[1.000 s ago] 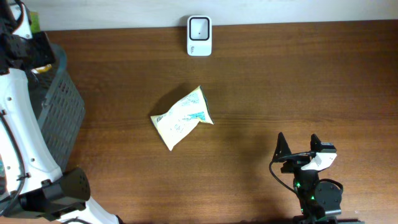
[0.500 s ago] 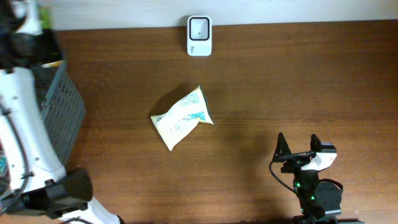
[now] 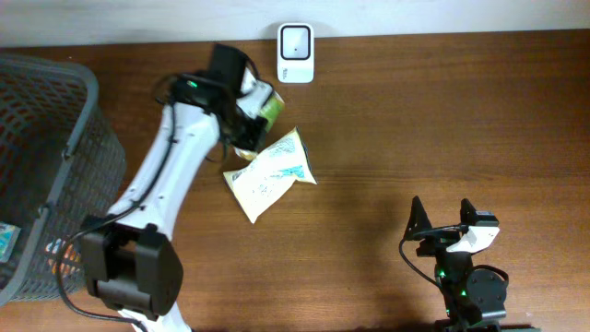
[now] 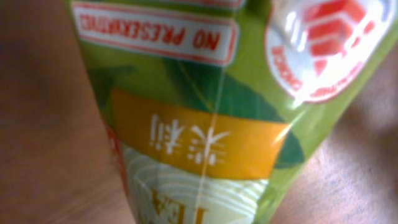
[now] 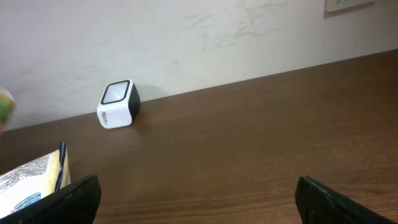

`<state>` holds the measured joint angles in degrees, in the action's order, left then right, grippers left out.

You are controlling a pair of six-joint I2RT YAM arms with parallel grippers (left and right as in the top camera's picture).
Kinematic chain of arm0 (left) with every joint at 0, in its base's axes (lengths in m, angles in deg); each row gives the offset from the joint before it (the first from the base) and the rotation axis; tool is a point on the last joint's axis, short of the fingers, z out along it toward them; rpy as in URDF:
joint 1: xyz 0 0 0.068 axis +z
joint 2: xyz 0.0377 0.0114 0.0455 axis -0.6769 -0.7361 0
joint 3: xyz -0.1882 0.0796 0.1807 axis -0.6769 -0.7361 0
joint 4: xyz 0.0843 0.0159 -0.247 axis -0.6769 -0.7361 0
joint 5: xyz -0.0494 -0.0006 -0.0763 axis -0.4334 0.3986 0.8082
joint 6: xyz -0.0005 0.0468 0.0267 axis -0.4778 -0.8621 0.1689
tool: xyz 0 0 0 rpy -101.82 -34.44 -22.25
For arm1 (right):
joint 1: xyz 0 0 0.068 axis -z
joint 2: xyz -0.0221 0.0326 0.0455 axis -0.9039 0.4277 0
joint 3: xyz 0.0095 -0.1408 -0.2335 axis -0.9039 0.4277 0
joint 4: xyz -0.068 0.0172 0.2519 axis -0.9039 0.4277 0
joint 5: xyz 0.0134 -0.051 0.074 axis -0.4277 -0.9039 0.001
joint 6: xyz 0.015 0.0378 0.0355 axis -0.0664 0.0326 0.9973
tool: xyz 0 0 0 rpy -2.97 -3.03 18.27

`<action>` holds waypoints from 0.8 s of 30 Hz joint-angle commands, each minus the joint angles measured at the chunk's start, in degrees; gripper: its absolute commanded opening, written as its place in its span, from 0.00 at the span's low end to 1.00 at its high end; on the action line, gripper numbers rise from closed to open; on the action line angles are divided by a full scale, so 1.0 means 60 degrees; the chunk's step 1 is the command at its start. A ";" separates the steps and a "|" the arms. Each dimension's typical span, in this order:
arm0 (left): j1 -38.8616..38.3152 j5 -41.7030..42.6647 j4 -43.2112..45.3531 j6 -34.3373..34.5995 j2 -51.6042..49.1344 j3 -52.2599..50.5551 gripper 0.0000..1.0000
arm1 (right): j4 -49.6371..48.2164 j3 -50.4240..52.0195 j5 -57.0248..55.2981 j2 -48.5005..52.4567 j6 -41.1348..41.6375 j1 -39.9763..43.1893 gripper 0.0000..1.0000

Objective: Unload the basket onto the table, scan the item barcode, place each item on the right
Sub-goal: 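Carry the green pouch to the table beside the white bag and release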

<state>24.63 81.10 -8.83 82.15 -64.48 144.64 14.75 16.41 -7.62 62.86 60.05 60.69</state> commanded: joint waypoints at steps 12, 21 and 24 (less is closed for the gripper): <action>-0.0667 0.0878 0.1228 0.0131 -0.0036 -0.1537 0.00 | 0.0036 0.0069 0.0022 -0.0055 0.0073 0.0044 0.99; -0.0714 0.1239 0.1424 0.0124 -0.0943 -0.1606 0.02 | 0.0036 0.0069 0.0022 -0.0055 0.0073 0.0044 0.99; -0.0729 0.1246 0.1530 0.0120 -0.1093 -0.1606 0.14 | 0.0036 0.0069 0.0022 -0.0055 0.0073 0.0044 0.99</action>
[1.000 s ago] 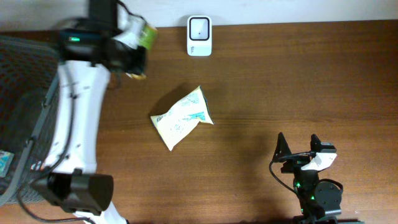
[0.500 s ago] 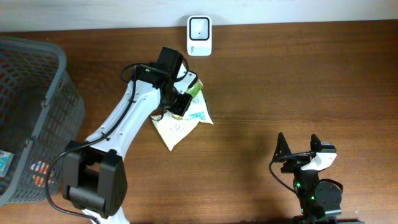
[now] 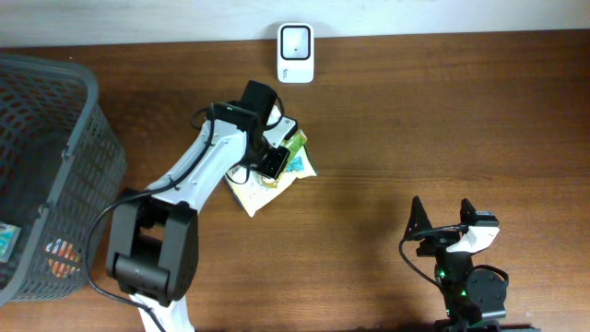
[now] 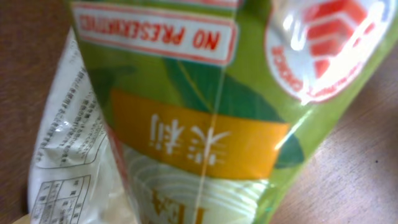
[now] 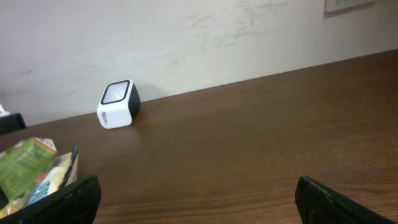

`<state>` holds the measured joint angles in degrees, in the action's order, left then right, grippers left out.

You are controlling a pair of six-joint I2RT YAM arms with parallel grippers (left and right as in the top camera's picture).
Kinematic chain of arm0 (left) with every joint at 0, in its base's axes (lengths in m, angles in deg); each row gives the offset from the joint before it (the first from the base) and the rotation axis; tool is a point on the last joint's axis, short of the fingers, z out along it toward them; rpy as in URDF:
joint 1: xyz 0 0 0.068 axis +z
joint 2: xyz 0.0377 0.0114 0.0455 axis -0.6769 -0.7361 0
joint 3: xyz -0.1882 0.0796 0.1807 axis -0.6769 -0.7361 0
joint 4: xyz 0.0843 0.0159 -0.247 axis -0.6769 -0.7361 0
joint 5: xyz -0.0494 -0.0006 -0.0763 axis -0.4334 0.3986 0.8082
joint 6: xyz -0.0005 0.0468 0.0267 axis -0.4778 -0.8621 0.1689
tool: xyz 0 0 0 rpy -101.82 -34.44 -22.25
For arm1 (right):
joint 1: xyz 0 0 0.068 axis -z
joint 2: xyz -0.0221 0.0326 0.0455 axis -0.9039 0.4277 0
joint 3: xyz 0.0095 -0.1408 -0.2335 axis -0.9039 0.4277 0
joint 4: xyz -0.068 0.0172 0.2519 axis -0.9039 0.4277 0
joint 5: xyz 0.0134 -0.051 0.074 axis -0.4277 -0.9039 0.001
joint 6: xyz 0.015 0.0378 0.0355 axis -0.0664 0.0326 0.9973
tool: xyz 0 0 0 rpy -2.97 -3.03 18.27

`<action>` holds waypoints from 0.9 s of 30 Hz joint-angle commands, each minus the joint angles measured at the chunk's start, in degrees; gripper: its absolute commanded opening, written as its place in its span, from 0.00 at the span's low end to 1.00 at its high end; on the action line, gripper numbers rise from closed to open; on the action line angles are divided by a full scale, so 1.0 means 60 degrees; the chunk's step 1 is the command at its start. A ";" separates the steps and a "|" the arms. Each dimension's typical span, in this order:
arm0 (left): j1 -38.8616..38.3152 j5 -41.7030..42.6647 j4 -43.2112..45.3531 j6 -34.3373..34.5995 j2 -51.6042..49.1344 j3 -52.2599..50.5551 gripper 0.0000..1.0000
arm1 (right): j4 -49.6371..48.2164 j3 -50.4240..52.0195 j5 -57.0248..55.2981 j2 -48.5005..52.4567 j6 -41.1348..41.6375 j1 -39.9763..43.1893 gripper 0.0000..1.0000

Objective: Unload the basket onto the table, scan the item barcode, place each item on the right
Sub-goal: 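Carry the green pouch to the table beside the white bag and release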

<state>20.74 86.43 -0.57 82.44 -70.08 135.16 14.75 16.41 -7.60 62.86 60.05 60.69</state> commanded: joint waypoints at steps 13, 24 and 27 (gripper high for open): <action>-0.0812 0.1402 -0.0747 -0.0572 0.0579 0.0696 0.00 | 0.0036 0.0069 0.0018 -0.0055 0.0073 0.0044 0.99; -0.1504 0.0670 0.0357 -0.0630 0.0561 -0.0790 0.54 | 0.0036 0.0069 0.0018 -0.0055 0.0073 0.0044 0.99; -0.1504 0.0670 0.0495 -0.0630 0.0561 -0.0761 0.89 | 0.0036 0.0069 0.0018 -0.0055 0.0073 0.0044 0.99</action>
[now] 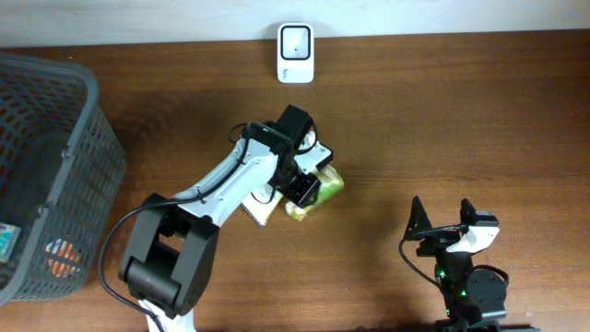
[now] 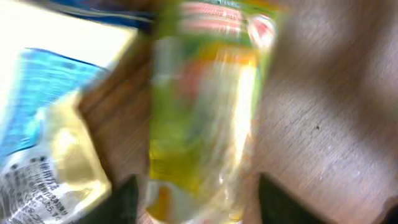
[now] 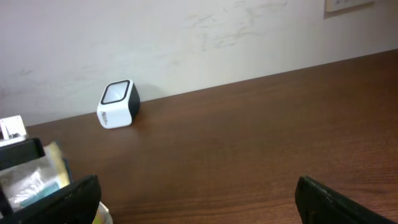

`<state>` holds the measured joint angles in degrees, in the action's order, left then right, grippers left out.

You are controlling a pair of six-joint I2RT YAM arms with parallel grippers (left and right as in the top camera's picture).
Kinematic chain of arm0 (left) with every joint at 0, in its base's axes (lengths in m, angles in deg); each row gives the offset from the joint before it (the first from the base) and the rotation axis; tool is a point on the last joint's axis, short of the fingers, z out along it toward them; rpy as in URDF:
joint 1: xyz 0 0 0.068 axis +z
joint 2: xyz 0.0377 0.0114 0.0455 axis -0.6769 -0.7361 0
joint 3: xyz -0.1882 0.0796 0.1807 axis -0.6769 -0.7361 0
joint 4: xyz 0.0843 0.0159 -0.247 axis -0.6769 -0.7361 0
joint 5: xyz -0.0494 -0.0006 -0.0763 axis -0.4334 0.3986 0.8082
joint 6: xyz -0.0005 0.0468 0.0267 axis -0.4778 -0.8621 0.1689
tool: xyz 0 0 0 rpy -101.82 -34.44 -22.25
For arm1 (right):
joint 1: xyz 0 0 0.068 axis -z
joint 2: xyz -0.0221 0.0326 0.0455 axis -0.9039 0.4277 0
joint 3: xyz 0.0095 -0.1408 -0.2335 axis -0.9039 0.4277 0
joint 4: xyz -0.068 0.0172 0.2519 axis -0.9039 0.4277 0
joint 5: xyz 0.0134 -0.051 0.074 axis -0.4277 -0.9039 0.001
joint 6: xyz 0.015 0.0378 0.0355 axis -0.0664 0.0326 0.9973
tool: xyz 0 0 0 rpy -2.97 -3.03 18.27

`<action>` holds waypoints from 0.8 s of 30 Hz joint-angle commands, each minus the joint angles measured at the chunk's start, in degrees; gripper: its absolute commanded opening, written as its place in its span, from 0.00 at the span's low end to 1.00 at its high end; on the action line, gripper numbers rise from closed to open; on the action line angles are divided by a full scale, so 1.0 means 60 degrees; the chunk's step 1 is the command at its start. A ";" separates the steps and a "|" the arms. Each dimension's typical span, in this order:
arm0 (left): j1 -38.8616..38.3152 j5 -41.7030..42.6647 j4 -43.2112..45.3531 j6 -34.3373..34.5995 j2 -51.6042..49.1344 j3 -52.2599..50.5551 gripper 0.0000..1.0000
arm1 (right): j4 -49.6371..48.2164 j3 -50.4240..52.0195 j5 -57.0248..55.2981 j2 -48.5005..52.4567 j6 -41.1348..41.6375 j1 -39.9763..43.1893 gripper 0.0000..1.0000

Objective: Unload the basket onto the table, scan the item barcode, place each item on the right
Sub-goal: 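Carry the green pouch to the table beside the white bag and release, then move the left gripper back over the basket and lower inside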

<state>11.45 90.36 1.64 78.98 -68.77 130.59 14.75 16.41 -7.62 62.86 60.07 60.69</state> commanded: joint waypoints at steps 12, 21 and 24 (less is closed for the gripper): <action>0.2313 -0.0058 -0.1453 0.0193 0.1173 0.4320 0.99 | 0.0036 0.0069 0.0022 -0.0055 0.0069 0.0044 0.99; 0.5839 -0.0055 -0.3093 0.0182 0.1916 0.7701 0.99 | 0.0036 0.0069 0.0022 -0.0055 0.0069 0.0044 0.99; 0.7027 -0.0178 -0.3566 0.0703 0.2226 0.8386 0.99 | 0.0036 0.0069 0.0022 -0.0055 0.0069 0.0044 0.99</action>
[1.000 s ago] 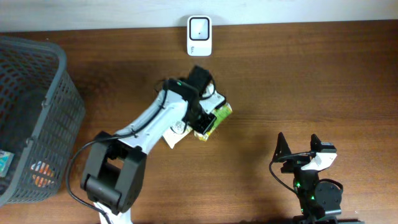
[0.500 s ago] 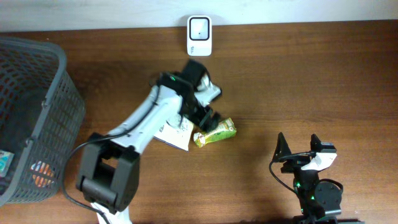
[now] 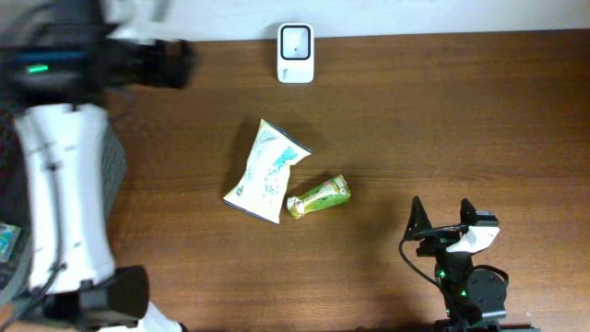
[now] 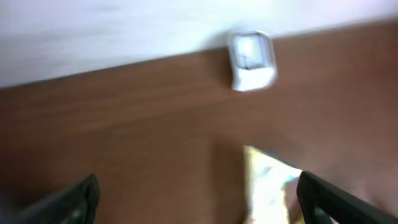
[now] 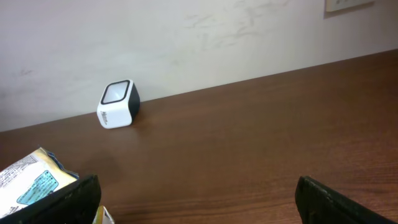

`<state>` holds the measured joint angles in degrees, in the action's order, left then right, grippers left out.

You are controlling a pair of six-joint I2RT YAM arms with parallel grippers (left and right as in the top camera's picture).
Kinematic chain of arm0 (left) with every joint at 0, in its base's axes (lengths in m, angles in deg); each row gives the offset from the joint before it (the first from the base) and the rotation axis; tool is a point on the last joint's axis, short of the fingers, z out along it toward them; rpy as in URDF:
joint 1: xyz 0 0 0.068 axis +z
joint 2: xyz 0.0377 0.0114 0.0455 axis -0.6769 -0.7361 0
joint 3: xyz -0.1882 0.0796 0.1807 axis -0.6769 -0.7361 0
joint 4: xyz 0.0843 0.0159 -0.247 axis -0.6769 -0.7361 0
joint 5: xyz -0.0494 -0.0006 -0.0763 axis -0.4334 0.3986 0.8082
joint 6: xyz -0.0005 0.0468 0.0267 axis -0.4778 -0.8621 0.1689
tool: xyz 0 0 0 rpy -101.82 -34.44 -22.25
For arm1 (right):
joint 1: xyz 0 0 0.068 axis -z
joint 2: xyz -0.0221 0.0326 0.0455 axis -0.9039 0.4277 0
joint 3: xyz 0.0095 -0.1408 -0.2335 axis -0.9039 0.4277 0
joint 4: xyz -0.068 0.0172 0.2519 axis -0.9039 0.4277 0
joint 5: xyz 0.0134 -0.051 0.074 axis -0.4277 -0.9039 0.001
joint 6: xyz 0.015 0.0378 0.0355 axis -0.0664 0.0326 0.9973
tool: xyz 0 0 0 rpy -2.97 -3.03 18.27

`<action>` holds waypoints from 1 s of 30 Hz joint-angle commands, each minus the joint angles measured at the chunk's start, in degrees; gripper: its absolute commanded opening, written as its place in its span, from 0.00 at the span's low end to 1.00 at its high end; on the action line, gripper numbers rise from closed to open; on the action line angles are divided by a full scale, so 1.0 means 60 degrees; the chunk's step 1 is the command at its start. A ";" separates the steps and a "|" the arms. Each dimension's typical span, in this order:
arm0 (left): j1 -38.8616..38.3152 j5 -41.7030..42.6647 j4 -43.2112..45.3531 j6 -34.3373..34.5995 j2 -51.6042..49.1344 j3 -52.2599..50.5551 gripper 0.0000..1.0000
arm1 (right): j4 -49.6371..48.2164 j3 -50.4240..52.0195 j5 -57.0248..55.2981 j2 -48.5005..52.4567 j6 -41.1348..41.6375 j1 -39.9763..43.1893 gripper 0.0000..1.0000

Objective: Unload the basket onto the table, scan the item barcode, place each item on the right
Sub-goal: 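Move the left gripper back over the basket and lower inside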

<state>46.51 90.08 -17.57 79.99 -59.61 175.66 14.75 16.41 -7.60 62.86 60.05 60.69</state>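
Observation:
A green tea pack (image 3: pixel 319 196) lies on its side on the brown table (image 3: pixel 461 111), free of both grippers. The white barcode scanner (image 3: pixel 295 41) stands at the back edge and also shows as the scanner (image 4: pixel 250 57) in the left wrist view and the scanner (image 5: pixel 117 104) in the right wrist view. My left gripper (image 4: pixel 199 202) is open and empty, held high over the table's back left; its arm is blurred in the overhead view. My right gripper (image 3: pixel 444 226) stands open and empty near the front right.
A white and yellow snack bag (image 3: pixel 265 172) lies just left of the tea pack, touching it or nearly so. A grey mesh basket (image 3: pixel 117 164) at the far left is mostly hidden behind my left arm. A pale wall runs behind the table.
The left gripper has let go of the green tea pack, which now lies on the table right of the snack bag. The gripper is now open, high at the back left. The right arm is unchanged.
My left gripper first held the green tea pack just left of the scanner. Then it held the pack over the snack bag, then low on the table right of the bag. Now the pack rests there and the gripper is away; the bag has turned somewhat.

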 commanded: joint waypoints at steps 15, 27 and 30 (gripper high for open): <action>0.5359 -0.3588 -0.1719 0.2932 0.0954 0.0718 0.99 | 0.0036 0.0069 0.0018 -0.0055 0.0073 0.0044 0.99; 0.5504 -0.3588 -0.0692 0.2932 0.0124 -0.3526 0.99 | 0.0036 0.0069 0.0018 -0.0055 0.0073 0.0044 0.99; 0.5504 -0.3588 -0.0069 0.2932 0.0124 -0.4663 0.99 | 0.0036 0.0069 0.0018 -0.0055 0.0073 0.0044 0.99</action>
<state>79.18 69.19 -20.33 96.93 -59.26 153.14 14.75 16.41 -7.62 62.86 60.05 60.69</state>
